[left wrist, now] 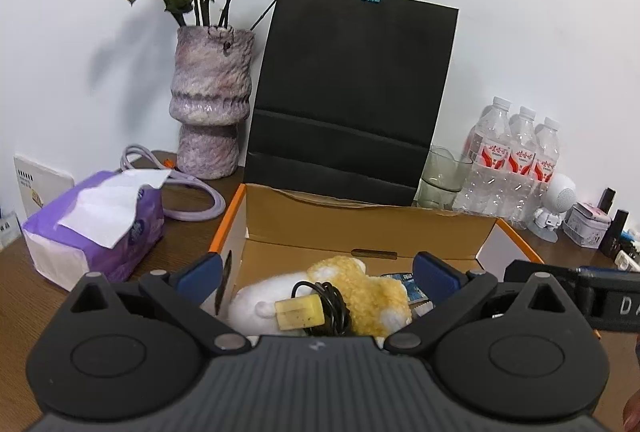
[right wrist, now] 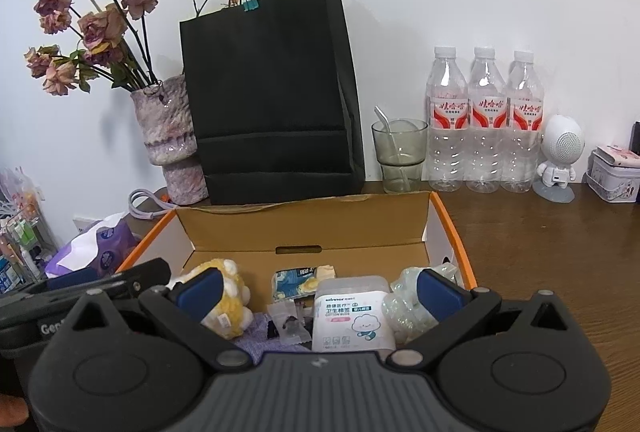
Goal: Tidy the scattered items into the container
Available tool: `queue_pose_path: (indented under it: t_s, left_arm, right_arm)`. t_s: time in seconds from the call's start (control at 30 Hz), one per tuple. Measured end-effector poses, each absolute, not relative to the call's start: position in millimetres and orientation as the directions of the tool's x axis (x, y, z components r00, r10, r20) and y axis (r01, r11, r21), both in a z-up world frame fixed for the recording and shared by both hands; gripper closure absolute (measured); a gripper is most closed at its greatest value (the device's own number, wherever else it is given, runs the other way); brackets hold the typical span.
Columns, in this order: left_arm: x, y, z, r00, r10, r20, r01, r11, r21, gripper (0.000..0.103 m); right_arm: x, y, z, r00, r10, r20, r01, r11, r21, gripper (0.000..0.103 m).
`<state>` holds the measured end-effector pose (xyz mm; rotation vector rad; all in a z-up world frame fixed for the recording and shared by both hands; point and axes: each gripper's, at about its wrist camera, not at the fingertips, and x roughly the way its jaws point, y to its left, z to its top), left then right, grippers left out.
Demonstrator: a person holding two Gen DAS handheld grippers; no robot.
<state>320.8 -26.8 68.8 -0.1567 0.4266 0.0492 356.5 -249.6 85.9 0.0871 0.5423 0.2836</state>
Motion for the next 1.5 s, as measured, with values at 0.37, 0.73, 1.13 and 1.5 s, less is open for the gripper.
queue_pose_path:
  t_s: [0.37, 0.73, 1.13, 1.5]
  left_arm:
    - [249, -17, 92, 0.923, -0.008, -0.384, -0.032, 0.995, -0.098, 0.000]
    - [187, -21, 76, 0.914, -0.044, -0.404, 0.008, 0.996, -0.089, 0.000]
    - [140, -35, 38, 0.931, -0.040, -0.362, 0.027, 0.999, -0.041, 0.000]
    - [127, -27, 19, 0.945, 0.001, -0.326, -0.018, 0.999, -0.048, 0.000]
  right_arm:
    - [297, -245, 119, 0.832, 0.283, -0.477, -0.266, 0.958, 0.106, 0.000]
    - [217, -247, 108, 0.852, 0.268, -0.449, -0.273, 0.960, 0.056, 0.000]
    - [170, -255, 47, 0.884, 0.201, -0.422, -0.204, 0.978, 0.040, 0.000]
    - [158, -248, 20, 0.913, 0.185, -0.363, -0.205, 0.979, -0.017, 0.000]
